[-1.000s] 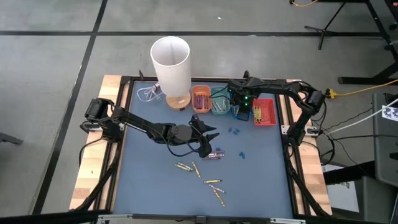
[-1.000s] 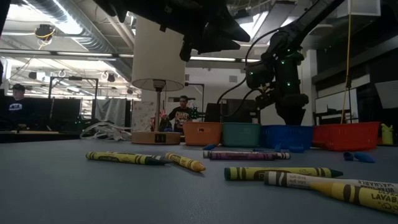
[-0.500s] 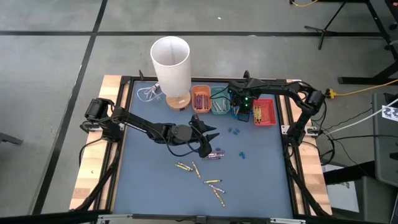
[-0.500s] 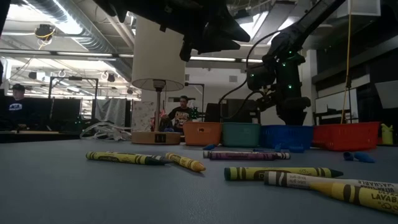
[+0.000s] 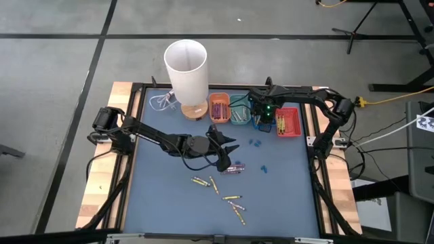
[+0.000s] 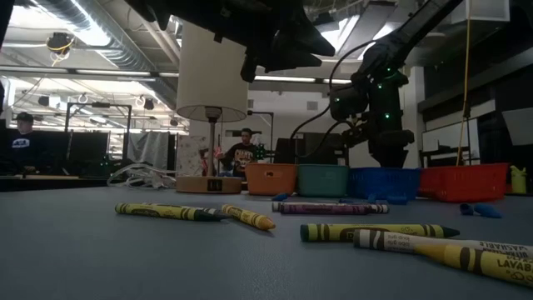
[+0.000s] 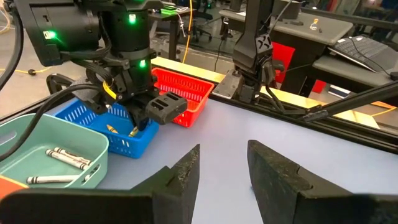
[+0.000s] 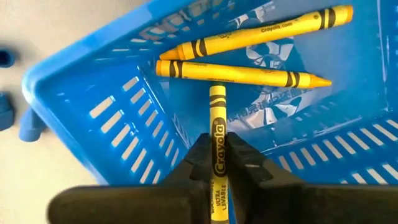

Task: Sort crayons
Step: Put the green crayon from the blue bin to the orange bin

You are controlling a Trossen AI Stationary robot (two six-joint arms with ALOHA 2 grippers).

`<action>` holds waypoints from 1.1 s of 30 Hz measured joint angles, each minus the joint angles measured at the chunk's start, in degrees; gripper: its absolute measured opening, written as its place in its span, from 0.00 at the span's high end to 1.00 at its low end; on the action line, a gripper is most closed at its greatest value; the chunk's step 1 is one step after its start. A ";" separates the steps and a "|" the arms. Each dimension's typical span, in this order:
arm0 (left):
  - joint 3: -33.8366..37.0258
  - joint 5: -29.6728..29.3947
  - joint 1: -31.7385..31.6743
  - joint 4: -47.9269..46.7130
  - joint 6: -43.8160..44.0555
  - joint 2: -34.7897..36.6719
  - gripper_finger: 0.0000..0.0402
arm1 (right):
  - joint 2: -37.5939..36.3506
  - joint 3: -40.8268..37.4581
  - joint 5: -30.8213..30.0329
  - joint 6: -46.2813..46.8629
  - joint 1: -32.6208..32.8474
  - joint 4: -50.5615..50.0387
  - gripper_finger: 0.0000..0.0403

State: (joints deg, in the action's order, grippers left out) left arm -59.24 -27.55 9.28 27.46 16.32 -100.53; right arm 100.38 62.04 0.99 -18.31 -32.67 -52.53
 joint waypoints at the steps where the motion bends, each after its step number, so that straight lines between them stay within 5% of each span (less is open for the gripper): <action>1: 0.00 -0.01 0.01 0.00 -0.01 0.00 0.70 | 0.00 0.00 0.00 -0.02 0.00 -0.02 0.93; 8: 0.00 -0.02 0.00 0.00 0.00 0.00 0.70 | 0.02 1.26 -0.09 -0.04 0.00 -2.18 0.95; 22: 0.00 0.00 0.00 -0.01 0.00 0.00 0.70 | -0.54 14.49 -0.55 4.94 0.00 -21.86 0.95; 33: 0.00 0.00 0.11 0.00 0.00 0.00 0.70 | -16.12 6.41 -1.29 10.10 0.02 -25.35 0.93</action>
State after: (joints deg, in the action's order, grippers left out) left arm -59.24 -27.55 9.39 27.46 16.32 -100.53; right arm 84.26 68.45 -0.30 -8.20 -32.64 -77.88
